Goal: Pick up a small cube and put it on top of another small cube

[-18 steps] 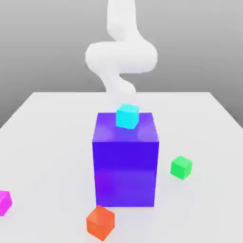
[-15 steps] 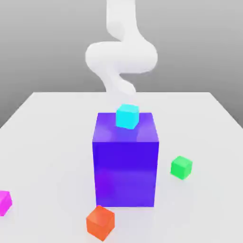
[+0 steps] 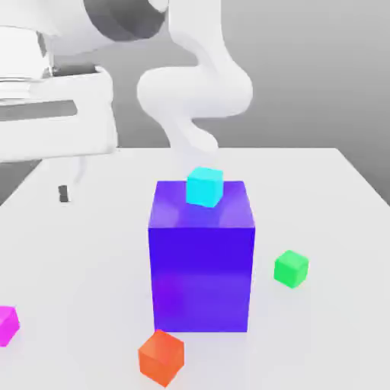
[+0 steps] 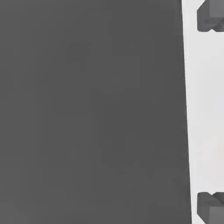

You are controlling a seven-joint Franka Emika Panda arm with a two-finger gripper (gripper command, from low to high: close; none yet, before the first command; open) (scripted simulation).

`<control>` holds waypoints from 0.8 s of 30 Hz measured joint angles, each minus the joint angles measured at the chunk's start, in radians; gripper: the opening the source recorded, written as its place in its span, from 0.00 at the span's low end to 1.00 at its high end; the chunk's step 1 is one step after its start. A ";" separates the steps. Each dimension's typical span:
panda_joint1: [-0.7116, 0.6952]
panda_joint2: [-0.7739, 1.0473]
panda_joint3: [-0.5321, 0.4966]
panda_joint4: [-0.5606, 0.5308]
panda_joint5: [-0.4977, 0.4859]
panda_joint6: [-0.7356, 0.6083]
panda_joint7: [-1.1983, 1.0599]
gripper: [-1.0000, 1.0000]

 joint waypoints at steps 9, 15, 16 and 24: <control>-0.148 0.317 -0.030 -0.009 0.095 0.093 -0.230 0.50; -0.259 0.520 0.019 0.011 0.163 0.203 -0.345 0.50; -0.284 0.557 0.049 0.021 0.190 0.229 -0.366 0.50; -0.304 0.583 0.072 0.028 0.205 0.247 -0.378 0.00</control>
